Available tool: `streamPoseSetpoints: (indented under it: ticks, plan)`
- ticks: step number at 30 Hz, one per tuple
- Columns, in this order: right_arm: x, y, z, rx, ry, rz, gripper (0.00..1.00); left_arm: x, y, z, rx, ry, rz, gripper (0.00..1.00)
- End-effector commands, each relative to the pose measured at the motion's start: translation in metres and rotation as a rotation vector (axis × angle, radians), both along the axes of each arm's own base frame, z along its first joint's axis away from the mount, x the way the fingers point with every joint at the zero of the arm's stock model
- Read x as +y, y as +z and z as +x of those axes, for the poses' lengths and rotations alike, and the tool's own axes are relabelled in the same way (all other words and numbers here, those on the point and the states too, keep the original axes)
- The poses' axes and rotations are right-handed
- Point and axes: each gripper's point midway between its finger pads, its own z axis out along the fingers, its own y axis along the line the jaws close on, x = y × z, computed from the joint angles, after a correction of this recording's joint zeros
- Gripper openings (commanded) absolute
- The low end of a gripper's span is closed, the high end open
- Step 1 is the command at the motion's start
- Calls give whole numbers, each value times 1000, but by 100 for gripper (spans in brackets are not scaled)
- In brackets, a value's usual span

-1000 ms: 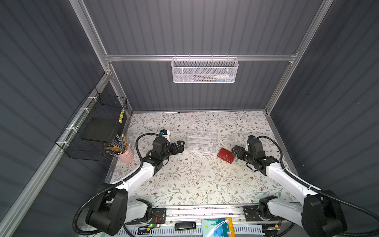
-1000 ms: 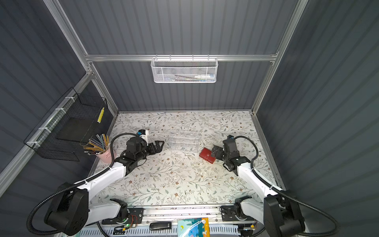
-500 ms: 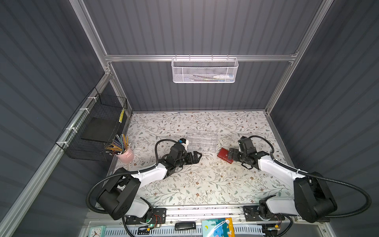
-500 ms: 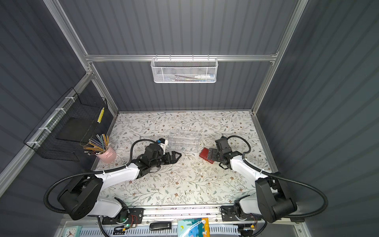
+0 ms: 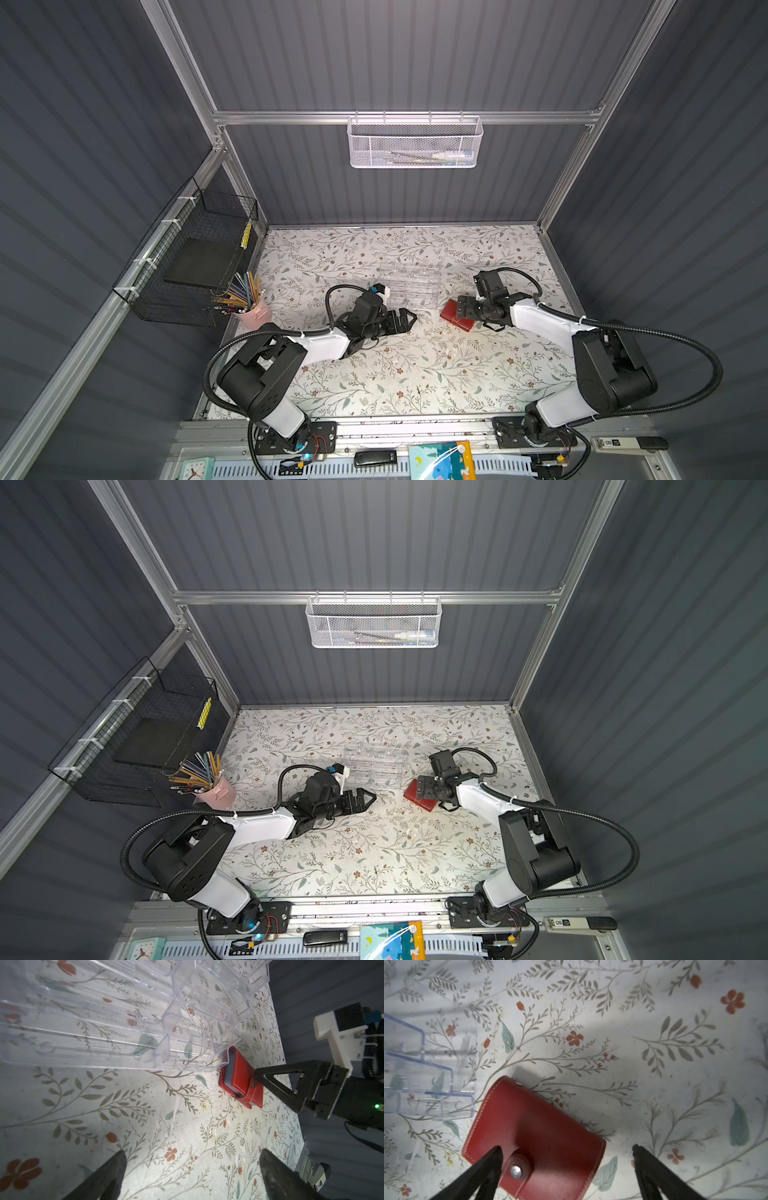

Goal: Take the credit cards out of the card holder
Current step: Pick up the card holder from the center of the table.

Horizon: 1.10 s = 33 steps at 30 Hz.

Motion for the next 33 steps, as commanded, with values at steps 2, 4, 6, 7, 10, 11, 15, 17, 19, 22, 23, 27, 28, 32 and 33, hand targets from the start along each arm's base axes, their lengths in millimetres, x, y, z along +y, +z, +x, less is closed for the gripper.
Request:
streamPoseSetpoints:
  ticks: [2,4,6,7,10,11,15,17,19,22,23,27,28,32,33]
  plan:
    - [7,-5,-1,32,24,30,96,-10,9,3,-9,-18,-27,100]
    - [8,-7,-3,33,22,42,95,-9,7,3,-10,-18,-22,100]
    - [10,-10,-5,33,24,59,92,-10,6,4,-10,-18,-17,100]
    - [12,-10,-6,33,27,72,91,-10,5,4,-8,-18,-17,100]
    - [19,-12,-8,37,38,114,84,-10,3,4,-4,-22,-15,100]
    - [22,-12,-8,40,40,130,82,-10,2,4,-2,-22,-13,100]
    - [30,-16,-15,55,40,166,75,-10,4,5,-9,-23,-12,100]
    - [33,-17,-18,55,40,187,72,-10,4,5,-11,-24,-5,100]
    - [38,-18,-23,58,44,204,71,-10,4,5,-12,-27,-1,100]
    - [45,-20,-30,65,47,210,70,-11,2,7,-11,-27,3,100]
    - [49,-20,-31,65,53,214,70,-12,2,7,-9,-27,4,100]
    - [61,-22,-34,65,62,222,68,-15,-2,10,0,-26,3,100]
    - [63,-22,-33,65,65,225,68,-15,-3,9,4,-27,2,100]
    - [76,-22,-31,66,86,231,65,-16,-3,10,9,-29,-1,100]
    - [79,-21,-30,64,91,233,64,-16,-4,10,7,-30,2,100]
